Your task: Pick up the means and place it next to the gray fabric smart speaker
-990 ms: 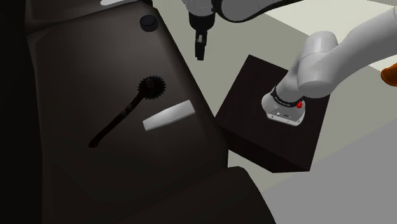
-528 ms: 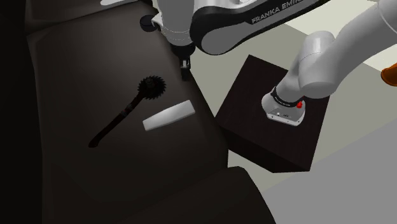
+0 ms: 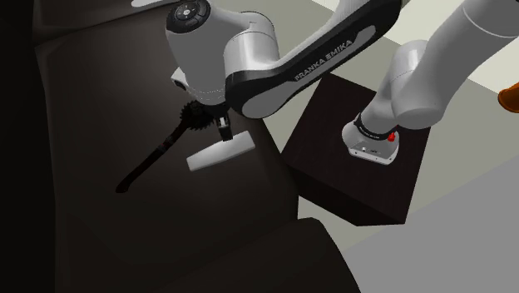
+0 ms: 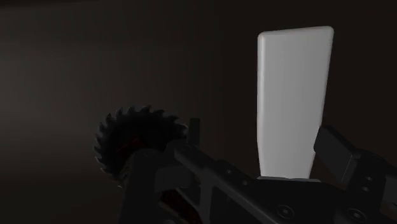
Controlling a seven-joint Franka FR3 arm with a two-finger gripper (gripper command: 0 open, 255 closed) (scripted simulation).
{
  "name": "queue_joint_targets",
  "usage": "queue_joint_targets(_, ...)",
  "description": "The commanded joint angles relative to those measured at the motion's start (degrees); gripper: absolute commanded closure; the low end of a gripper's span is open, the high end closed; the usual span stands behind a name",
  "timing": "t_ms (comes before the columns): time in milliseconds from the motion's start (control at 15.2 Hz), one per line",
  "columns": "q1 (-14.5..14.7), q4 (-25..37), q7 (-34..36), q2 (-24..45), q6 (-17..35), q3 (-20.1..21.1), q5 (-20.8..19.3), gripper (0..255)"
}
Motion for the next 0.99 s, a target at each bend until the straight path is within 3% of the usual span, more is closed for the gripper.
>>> queue_joint_targets(0,1.16,1.08,-0.3,2.39,1.29,1.24,-0.64,0)
queue_joint_targets(264,3.22,4.24,-0.45,7.9,3.37,3.16,-2.8,0)
queue_joint_targets(924,3.54,2.09,0.93,11.46,8.78,2.83,-4.77,0)
